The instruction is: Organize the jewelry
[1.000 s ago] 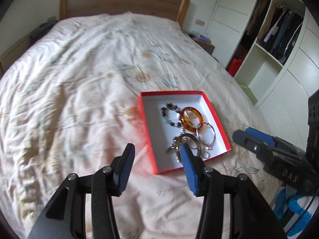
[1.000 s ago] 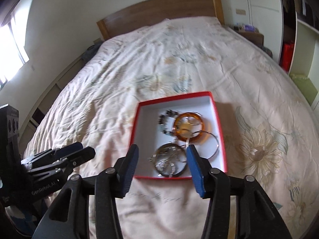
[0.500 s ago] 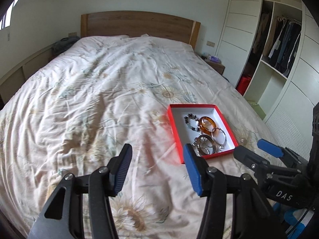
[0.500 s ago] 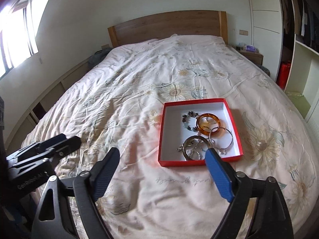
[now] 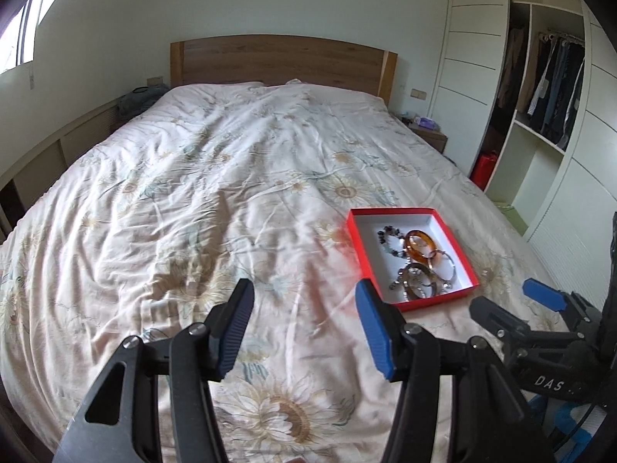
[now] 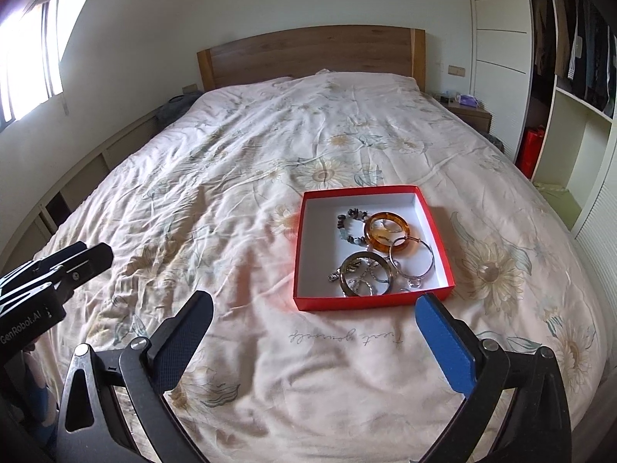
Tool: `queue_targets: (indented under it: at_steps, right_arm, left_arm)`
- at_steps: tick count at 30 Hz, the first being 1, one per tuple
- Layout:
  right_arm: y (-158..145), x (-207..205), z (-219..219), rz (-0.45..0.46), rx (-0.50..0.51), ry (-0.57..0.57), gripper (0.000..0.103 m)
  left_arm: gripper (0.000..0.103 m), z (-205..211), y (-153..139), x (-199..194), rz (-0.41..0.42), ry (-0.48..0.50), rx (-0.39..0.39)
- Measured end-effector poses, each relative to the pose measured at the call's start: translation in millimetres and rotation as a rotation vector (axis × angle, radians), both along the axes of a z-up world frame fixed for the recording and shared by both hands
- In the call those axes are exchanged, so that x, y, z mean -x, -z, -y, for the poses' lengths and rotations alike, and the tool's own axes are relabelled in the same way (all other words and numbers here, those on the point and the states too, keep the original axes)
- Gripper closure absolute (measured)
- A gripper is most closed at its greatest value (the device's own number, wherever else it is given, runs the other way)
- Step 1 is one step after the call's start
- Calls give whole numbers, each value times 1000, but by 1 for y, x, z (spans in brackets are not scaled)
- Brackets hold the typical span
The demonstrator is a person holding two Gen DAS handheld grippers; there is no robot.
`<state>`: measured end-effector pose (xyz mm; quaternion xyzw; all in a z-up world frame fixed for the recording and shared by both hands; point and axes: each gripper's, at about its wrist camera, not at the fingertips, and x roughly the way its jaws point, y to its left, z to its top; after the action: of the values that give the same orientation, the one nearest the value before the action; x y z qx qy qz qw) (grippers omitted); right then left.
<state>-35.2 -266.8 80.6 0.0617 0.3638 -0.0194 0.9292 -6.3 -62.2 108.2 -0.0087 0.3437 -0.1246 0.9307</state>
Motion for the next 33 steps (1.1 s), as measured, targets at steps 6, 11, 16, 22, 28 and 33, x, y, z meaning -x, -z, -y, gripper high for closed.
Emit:
queue_targets:
  at_steps: [6, 11, 16, 22, 28, 33]
  right_arm:
    - [12, -6, 6, -27, 7, 14, 0]
    - [22, -11, 13, -48, 0, 24, 0]
    - [30, -15, 18, -61, 0, 25, 0]
    - [33, -18, 21, -62, 10, 28, 0]
    - [37, -20, 25, -70, 4, 31, 0]
    - [39, -20, 25, -73, 6, 32, 0]
  left_arm:
    - [50, -3, 10, -7, -12, -25, -24]
    - [50, 0, 18, -14, -33, -28, -36]
    - [50, 4, 25, -20, -52, -27, -59]
    - [50, 6, 31, -25, -67, -37, -74]
    - [50, 9, 36, -28, -84, -35, -81]
    - [50, 8, 40, -30, -95, -34, -80]
